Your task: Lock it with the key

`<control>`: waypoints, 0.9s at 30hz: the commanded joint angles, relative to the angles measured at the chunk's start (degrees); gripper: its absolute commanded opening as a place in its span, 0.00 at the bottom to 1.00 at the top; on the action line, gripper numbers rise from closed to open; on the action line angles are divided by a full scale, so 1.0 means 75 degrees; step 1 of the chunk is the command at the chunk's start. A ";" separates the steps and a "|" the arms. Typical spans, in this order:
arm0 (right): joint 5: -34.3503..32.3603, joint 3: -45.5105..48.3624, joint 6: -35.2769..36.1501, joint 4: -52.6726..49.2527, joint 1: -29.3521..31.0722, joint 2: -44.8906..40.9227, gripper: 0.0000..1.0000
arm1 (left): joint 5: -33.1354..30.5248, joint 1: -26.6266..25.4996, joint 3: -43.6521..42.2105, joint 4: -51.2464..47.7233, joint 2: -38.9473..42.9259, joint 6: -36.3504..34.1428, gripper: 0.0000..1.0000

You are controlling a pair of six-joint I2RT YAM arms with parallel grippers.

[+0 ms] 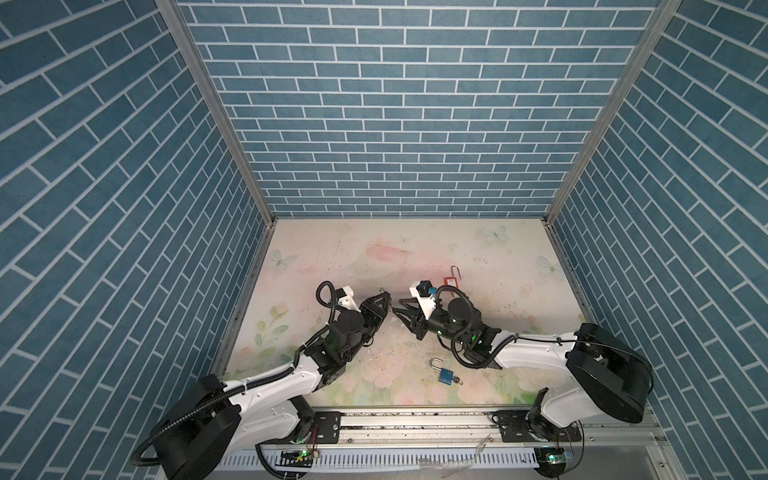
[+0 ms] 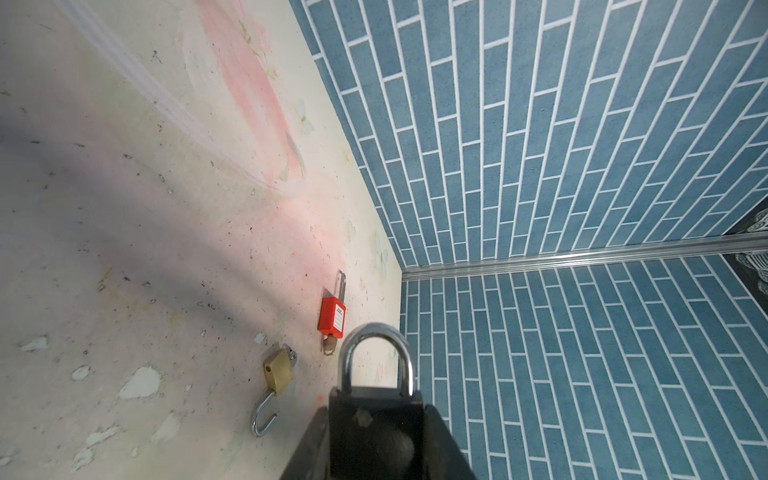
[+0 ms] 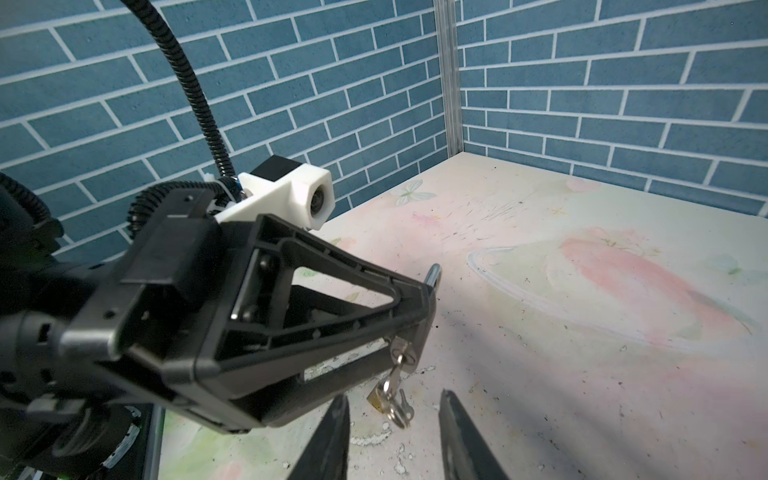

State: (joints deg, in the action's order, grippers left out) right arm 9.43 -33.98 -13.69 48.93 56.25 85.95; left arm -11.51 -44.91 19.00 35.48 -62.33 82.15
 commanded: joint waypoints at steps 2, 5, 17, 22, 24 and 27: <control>-0.0050 -0.0318 -0.0176 0.0250 0.0054 0.0250 0.35 | -0.0036 0.0062 -0.0093 0.0304 0.0032 0.0097 0.00; -0.0049 -0.0367 -0.0235 0.0411 0.0049 0.0446 0.33 | -0.0036 0.0067 -0.0110 0.0308 0.0056 0.0098 0.00; 0.0160 -0.0556 -0.0506 0.0473 0.0053 0.0859 0.17 | -0.0060 0.0121 -0.0156 0.0363 0.0048 0.0028 0.00; 0.0219 -0.0648 -0.0528 0.0418 0.0053 0.0926 0.08 | -0.0059 0.0148 -0.0168 0.0376 -0.0004 0.0027 0.00; 0.0263 -0.0682 -0.0553 0.0405 0.0053 0.0961 0.04 | -0.0052 0.0151 -0.0179 0.0382 -0.0020 0.0029 0.00; 0.0324 -0.0707 -0.0610 0.0391 0.0049 0.1011 0.00 | -0.0071 0.0217 -0.0179 0.0435 -0.0055 0.0039 0.00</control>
State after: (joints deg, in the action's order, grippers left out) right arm 10.79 -37.67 -17.34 50.57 56.51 92.49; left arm -11.46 -43.75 18.06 36.12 -62.39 82.67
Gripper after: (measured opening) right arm 0.067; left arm 0.341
